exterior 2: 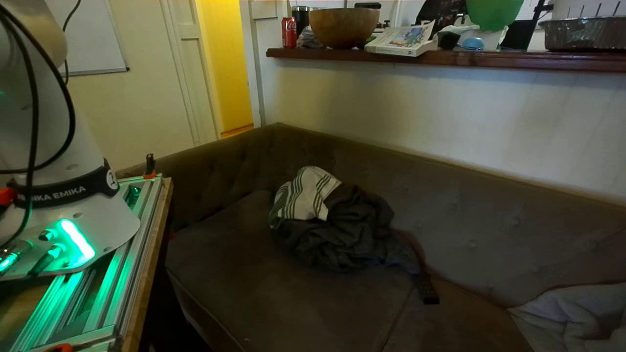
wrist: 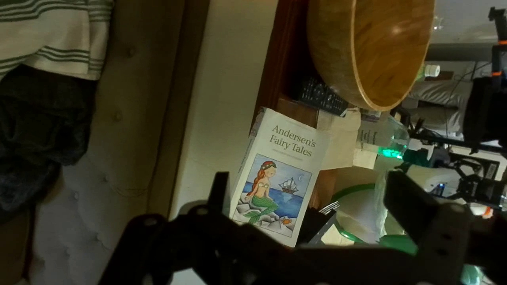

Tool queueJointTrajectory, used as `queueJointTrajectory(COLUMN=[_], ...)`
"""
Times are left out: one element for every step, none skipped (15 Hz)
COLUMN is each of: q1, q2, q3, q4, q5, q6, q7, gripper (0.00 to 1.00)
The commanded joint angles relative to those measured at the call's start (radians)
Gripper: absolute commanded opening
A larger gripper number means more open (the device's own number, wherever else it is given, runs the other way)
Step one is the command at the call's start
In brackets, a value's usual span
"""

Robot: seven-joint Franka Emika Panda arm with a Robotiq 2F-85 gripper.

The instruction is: Put the brown bowl on the couch

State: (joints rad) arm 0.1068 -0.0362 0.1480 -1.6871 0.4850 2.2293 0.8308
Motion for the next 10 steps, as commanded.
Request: queueJointTrajectory(q1=[0.040,0.053,0.069,0.085,0.100,0.117,0.132,0.149,0.161,0.175], q2=[0.138,0.170,0.216,0.257,0.288,0.331,0.361,0.403,0.435,0.476], q3=[0.028,0.032,0.036,0.039,0.040,0.042,0.040,0.041,0.041,0.043], q4=[0.166,0.207,0.263,0.316,0.362,0.408,0.454,0.501,0.545,0.592], q5=[-0.076,-0.110,-0.145,-0.164,-0.183,-0.196,-0.209,-0.216,-0.219,-0.216], q6=[0.007,-0.016,-0.042,-0.069,-0.098,-0.124,-0.163,-0.184,-0.210,-0.231], q7=[0.180,0.216,0.247,0.262,0.278,0.280,0.290,0.290,0.284,0.276], gripper=[1.00,1.00,1.00,1.00,1.00,1.00,1.00,1.00,1.00,1.00])
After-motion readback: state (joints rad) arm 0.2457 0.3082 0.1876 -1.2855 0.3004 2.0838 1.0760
